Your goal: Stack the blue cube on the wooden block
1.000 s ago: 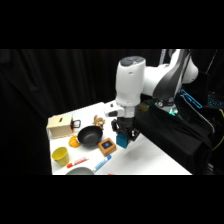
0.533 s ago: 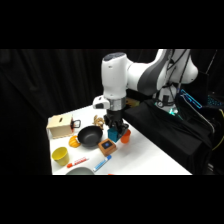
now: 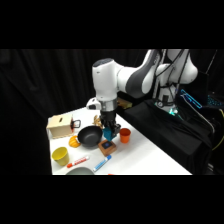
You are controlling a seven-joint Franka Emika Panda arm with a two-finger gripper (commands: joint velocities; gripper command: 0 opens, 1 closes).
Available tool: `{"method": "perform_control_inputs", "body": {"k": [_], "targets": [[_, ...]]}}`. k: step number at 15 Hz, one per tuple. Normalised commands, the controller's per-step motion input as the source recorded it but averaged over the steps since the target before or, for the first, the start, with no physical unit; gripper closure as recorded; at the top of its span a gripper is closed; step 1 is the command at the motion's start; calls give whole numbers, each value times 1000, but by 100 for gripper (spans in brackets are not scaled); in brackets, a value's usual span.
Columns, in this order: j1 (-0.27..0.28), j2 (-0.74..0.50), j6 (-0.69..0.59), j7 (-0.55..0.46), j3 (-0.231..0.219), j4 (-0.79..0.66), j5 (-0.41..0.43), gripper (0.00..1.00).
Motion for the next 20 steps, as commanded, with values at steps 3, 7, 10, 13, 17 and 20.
{"method": "perform_control_inputs", "body": {"k": [3, 7, 10, 13, 17, 20], "targets": [[-34, 167, 20, -62, -20, 176, 134, 75], [-20, 161, 95, -23, -16, 152, 123, 75], [-5, 167, 193, 30, -17, 114, 113, 75], [1, 153, 172, 43, -21, 95, 107, 75], [10, 116, 139, 33, -22, 78, 97, 75], [36, 71, 146, 55, -48, 63, 54, 75]]}}
